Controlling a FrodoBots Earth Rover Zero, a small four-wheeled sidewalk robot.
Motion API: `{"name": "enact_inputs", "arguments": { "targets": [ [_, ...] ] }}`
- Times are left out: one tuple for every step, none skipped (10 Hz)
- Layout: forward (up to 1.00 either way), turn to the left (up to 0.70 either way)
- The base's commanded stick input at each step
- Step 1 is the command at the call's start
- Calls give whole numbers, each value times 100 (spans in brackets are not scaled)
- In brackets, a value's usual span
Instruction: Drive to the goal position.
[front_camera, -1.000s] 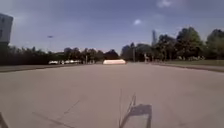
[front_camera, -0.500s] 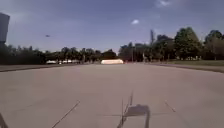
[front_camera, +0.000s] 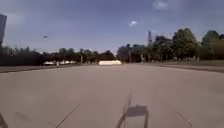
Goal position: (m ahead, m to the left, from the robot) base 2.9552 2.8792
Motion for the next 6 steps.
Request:
{"name": "enact_inputs", "arguments": {
  "targets": [
    [100, -17],
    [100, -17],
    [100, -16],
    [100, -16],
    [100, -17],
    [100, -16]
  ]
}}
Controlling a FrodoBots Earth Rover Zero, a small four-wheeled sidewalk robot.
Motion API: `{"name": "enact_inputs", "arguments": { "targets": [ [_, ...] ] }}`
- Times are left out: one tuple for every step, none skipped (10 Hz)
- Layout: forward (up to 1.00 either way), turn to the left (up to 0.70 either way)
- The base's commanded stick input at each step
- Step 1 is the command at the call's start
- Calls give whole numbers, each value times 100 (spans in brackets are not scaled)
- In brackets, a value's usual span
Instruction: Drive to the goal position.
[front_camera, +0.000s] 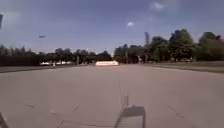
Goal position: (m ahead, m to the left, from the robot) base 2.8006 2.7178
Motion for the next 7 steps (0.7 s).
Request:
{"name": "enact_inputs", "arguments": {
  "targets": [
    [100, -16],
    [100, -17],
    [100, -16],
    [100, -16],
    [100, -16],
    [100, -17],
    [100, -17]
  ]
}}
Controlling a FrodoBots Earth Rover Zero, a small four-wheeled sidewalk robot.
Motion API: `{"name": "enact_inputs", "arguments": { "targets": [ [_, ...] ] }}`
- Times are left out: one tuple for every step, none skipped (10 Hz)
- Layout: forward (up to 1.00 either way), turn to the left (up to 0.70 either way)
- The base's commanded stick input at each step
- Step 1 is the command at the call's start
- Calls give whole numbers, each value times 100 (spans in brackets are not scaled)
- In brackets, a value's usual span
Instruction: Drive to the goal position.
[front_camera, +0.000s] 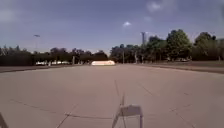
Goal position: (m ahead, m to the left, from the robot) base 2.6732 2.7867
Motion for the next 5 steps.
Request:
{"name": "enact_inputs", "arguments": {
  "targets": [
    [100, -17],
    [100, -17],
    [100, -17],
    [100, -17],
    [100, -17]
  ]
}}
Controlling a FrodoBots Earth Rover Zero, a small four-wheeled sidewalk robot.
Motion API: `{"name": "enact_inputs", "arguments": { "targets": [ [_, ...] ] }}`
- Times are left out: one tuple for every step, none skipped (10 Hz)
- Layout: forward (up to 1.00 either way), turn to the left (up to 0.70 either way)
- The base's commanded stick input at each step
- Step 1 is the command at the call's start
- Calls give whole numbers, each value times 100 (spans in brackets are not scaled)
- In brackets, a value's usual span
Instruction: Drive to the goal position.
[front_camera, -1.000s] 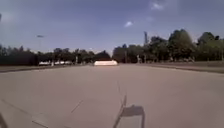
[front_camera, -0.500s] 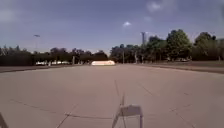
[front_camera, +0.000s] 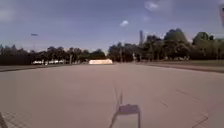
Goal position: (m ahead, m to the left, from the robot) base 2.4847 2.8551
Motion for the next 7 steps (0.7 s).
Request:
{"name": "enact_inputs", "arguments": {
  "targets": [
    [100, -17],
    [100, -17],
    [100, -17],
    [100, -17],
    [100, -14],
    [100, -8],
    [100, -5]
  ]
}}
